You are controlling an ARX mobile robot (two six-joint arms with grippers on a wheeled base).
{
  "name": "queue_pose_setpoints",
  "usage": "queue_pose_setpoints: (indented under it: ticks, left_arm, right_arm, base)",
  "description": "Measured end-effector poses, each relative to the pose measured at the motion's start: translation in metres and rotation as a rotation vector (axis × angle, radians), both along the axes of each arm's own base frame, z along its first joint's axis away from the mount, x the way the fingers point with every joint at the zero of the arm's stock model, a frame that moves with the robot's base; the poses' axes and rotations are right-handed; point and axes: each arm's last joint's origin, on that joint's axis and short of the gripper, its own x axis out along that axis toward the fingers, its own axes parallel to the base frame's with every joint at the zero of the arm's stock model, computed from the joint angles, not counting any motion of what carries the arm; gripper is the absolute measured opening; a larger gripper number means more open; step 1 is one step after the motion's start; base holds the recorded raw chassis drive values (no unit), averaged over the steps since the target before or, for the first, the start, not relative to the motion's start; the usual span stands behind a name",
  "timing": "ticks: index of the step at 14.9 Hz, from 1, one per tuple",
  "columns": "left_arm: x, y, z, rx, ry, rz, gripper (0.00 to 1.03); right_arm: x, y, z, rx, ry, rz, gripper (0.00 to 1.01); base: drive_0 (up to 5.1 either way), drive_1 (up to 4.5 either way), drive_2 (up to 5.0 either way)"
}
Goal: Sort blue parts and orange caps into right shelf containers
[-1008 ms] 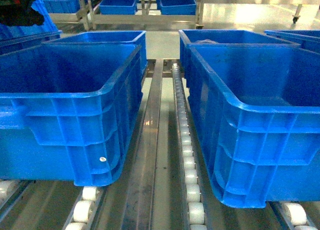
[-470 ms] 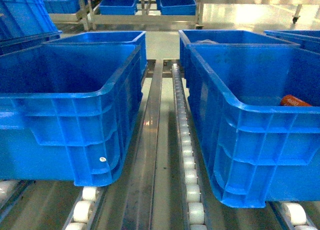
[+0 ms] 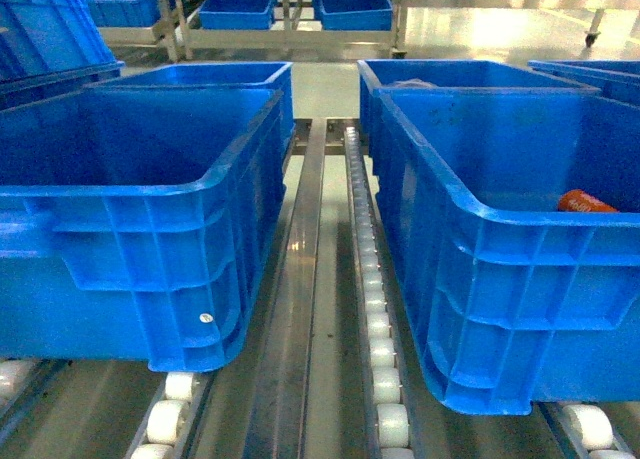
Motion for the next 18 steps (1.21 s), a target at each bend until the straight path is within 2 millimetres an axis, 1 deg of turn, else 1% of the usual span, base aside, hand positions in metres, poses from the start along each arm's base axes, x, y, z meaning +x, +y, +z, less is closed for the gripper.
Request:
queue_pose_setpoints:
  ticks: [2, 3, 4, 5, 6, 10, 18]
  left_arm:
    - [-0.014, 0.0, -0.004, 0.0, -0.001, 0.0, 0.02]
    - [-0.019, 0.0, -0.005, 0.0, 0.0, 0.0, 0.02]
    - [-0.024, 0.0, -0.007, 0.0, -0.007, 0.0, 0.02]
    - [-0.028, 0.0, -0.012, 0.0, -0.024, 0.0, 0.02]
    - [-0.033, 0.0, -0.02, 0.0, 0.024, 0.0, 0.02]
    - [-0.048, 0.0, -0.013, 0.0, -0.006, 0.0, 0.02]
    - [-0.068, 0.0, -0.009, 0.0, -0.025, 0.0, 0.02]
  right_arm:
    - [-0.012, 0.0, -0.007, 0.0, -0.025, 0.0, 0.02]
    - [-0.017, 0.0, -0.015, 0.001, 0.026, 0.0, 0.02]
    - [-0.022, 0.0, -0.016, 0.0, 0.021, 0.0, 0.02]
    - [-0.026, 0.0, -0.011, 0.0, -0.009, 0.0, 0.02]
    - [-0.029, 0.0, -0.01, 0.0, -0.005, 0.0, 0.02]
    - [-0.042, 0.0, -0.006, 0.0, -0.019, 0.0, 0.02]
    - [-0.06, 0.0, -0.003, 0.0, -0.029, 0.0, 0.02]
  base:
    - [0.0, 0.0, 0.0]
    - [0.0, 0.0, 0.0]
    - [0.0, 0.0, 0.0]
    - [0.0, 0.0, 0.0]
    - [0.0, 0.0, 0.0]
    - [0.0, 0.0, 0.0]
    - [0.0, 0.0, 0.0]
